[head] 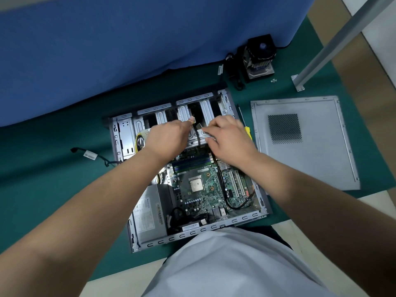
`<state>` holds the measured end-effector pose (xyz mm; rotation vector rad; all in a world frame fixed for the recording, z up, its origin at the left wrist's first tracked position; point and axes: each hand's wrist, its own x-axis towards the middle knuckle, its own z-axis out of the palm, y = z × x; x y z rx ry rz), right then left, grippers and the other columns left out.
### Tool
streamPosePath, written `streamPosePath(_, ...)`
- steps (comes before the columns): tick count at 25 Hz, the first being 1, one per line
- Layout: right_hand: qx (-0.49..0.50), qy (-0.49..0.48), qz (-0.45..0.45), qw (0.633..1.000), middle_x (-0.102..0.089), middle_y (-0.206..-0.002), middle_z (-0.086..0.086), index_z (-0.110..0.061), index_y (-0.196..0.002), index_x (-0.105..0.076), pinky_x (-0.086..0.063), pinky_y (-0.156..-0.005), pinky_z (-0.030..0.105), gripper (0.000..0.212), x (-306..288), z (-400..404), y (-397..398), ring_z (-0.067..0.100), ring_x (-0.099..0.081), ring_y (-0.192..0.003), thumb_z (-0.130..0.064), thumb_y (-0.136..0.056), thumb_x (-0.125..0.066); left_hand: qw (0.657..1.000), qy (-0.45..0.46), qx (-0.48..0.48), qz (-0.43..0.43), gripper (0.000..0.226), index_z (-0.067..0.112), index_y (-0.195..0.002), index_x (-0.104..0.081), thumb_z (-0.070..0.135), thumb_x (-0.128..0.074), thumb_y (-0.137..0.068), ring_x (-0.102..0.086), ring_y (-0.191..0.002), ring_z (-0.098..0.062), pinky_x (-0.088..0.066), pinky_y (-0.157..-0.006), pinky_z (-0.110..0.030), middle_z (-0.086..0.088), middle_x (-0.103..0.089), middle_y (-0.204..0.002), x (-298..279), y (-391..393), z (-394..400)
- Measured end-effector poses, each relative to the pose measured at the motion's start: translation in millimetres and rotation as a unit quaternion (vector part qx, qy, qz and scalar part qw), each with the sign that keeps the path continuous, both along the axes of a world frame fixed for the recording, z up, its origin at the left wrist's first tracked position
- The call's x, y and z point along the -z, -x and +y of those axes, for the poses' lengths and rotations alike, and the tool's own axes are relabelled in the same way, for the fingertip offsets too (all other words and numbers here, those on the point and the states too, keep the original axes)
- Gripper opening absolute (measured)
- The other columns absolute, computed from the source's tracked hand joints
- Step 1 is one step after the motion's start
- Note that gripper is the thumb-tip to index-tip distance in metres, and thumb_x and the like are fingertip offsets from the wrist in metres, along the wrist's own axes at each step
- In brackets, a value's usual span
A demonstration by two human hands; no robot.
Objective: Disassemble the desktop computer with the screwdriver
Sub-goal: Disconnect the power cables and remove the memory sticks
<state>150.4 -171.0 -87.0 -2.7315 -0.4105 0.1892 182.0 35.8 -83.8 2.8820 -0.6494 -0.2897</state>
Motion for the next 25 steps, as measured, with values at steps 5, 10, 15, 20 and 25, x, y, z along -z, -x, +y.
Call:
streamPosePath(5, 0.000, 0.047, -0.044, 0.998, -0.054, -0.140, 0.001, -0.023, -0.140, -0.060, -0.026, -0.115, 0.045, 0.042, 11.9, -23.5, -1.7, 0.024, -0.041, -0.138, -0.040, -0.103, -0.051, 0.996, -0.022, -0.082, 0.029, 0.049, 0.039, -0.156, -0.037, 0.033, -0.036, -0.108, -0.044, -0.052, -0.024, -0.028, -0.047, -0.028, 0.007, -0.039, -0.058, 1.8, 10.3, -9.9)
streamPosePath(10, -0.004, 0.049, -0.059, 0.997, -0.054, -0.141, 0.001, -0.022, -0.141, -0.057, -0.022, -0.116, 0.042, 0.042, 19.2, -23.2, 2.0, 0.023, -0.039, -0.140, -0.039, -0.105, -0.046, 0.996, -0.041, -0.070, 0.030, 0.050, 0.047, -0.155, -0.036, 0.029, -0.035, -0.108, -0.057, -0.061, -0.028, -0.037, -0.047, -0.029, 0.003, -0.054, -0.065, 0.0, 2.6, -3.0)
streamPosePath(15, -0.008, 0.052, -0.056, 0.997, -0.051, -0.145, 0.002, -0.022, -0.143, -0.055, -0.021, -0.117, 0.043, 0.042, 19.7, -24.2, 1.4, 0.024, -0.037, -0.142, -0.038, -0.105, -0.046, 0.994, 0.024, -0.079, 0.074, 0.053, 0.036, -0.159, -0.034, 0.025, -0.038, -0.107, -0.061, -0.074, -0.026, -0.041, -0.053, -0.032, -0.003, -0.066, -0.091, -2.5, 12.4, -7.1)
streamPosePath(20, -0.051, 0.092, -0.057, 0.993, -0.040, -0.154, 0.003, -0.023, -0.146, -0.050, -0.027, -0.115, 0.048, 0.047, 19.4, -32.5, -3.7, 0.026, -0.029, -0.145, -0.043, -0.104, -0.042, 0.985, 0.145, -0.091, -0.001, 0.042, 0.013, -0.142, -0.058, 0.012, -0.050, -0.101, -0.057, -0.102, -0.030, -0.051, -0.085, -0.044, -0.007, -0.061, -0.106, 6.2, 56.6, -11.0)
streamPosePath(25, -0.040, 0.080, -0.067, 0.994, -0.045, -0.151, 0.001, -0.024, -0.144, -0.053, -0.026, -0.115, 0.046, 0.045, 22.0, -32.3, -2.6, 0.026, -0.033, -0.143, -0.042, -0.104, -0.043, 0.962, 0.227, 0.018, 0.152, 0.020, 0.016, -0.116, -0.067, 0.015, -0.057, -0.099, -0.060, -0.105, -0.016, -0.051, -0.098, -0.035, 0.000, -0.068, -0.113, 19.4, 104.6, -45.8)
